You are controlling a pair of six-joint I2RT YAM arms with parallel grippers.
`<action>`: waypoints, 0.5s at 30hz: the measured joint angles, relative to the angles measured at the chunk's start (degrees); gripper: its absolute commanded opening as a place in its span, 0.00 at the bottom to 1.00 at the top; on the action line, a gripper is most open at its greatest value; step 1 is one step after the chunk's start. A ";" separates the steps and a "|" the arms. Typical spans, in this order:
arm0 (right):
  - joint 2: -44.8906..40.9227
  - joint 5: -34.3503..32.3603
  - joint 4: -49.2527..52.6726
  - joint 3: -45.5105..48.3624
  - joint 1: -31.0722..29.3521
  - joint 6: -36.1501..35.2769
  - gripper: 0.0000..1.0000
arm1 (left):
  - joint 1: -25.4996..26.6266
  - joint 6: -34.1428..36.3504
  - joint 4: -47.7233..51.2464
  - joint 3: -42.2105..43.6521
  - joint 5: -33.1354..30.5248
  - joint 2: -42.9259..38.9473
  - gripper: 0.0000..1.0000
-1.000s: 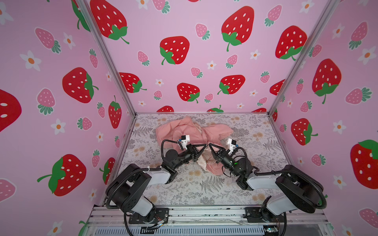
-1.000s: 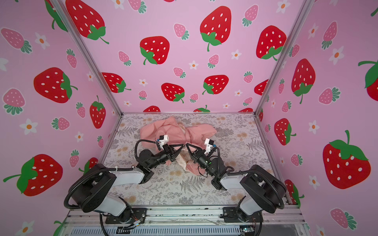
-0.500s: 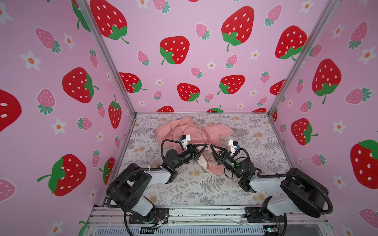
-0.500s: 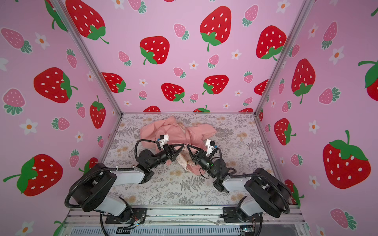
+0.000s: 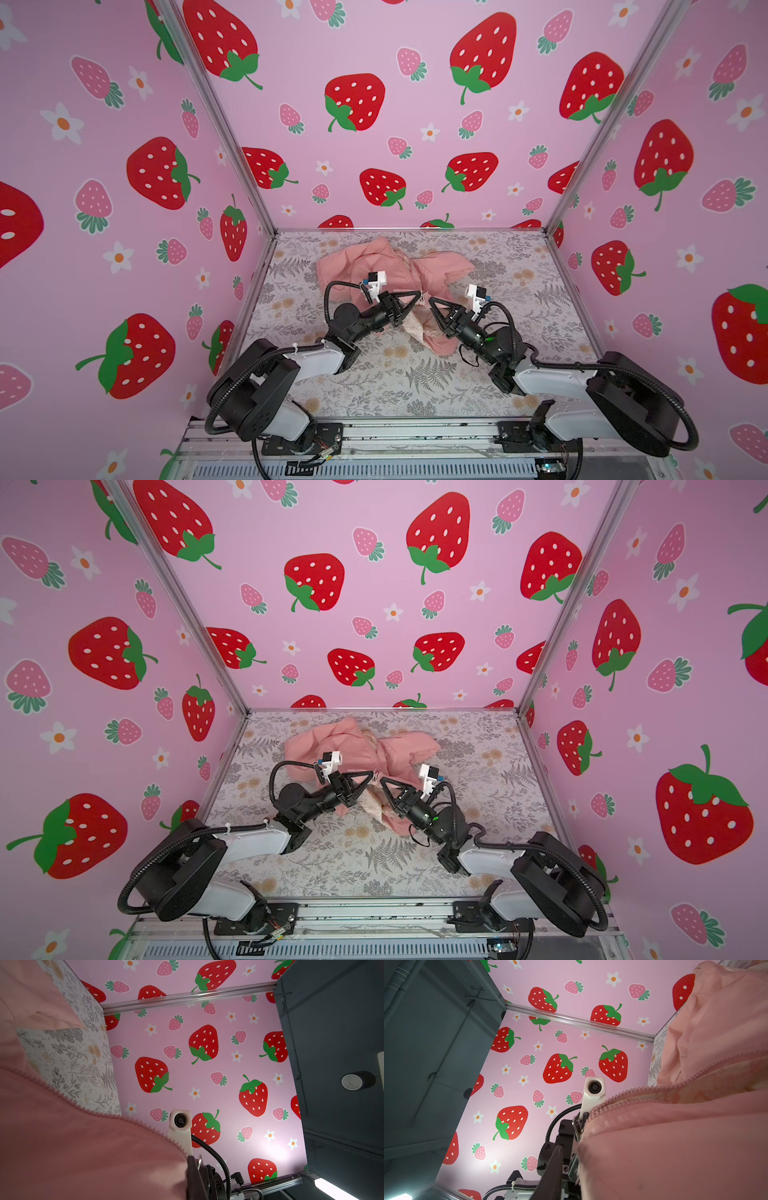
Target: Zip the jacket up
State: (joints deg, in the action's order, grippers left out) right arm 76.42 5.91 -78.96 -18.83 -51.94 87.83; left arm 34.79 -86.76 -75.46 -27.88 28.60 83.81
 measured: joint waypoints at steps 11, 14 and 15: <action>1.14 1.44 0.90 -1.49 0.00 -0.63 0.18 | 0.22 0.55 0.52 -0.79 1.01 0.00 0.00; 1.14 1.42 0.90 -1.53 0.00 -0.61 0.17 | 0.28 0.63 0.52 -0.79 1.03 0.00 0.00; 1.14 1.42 0.90 -1.53 0.00 -0.61 0.16 | 0.31 0.63 0.52 -0.79 1.03 0.00 0.00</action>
State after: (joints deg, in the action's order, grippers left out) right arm 77.56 7.33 -78.06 -20.36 -51.94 87.22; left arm 35.09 -86.13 -74.94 -28.67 29.63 83.81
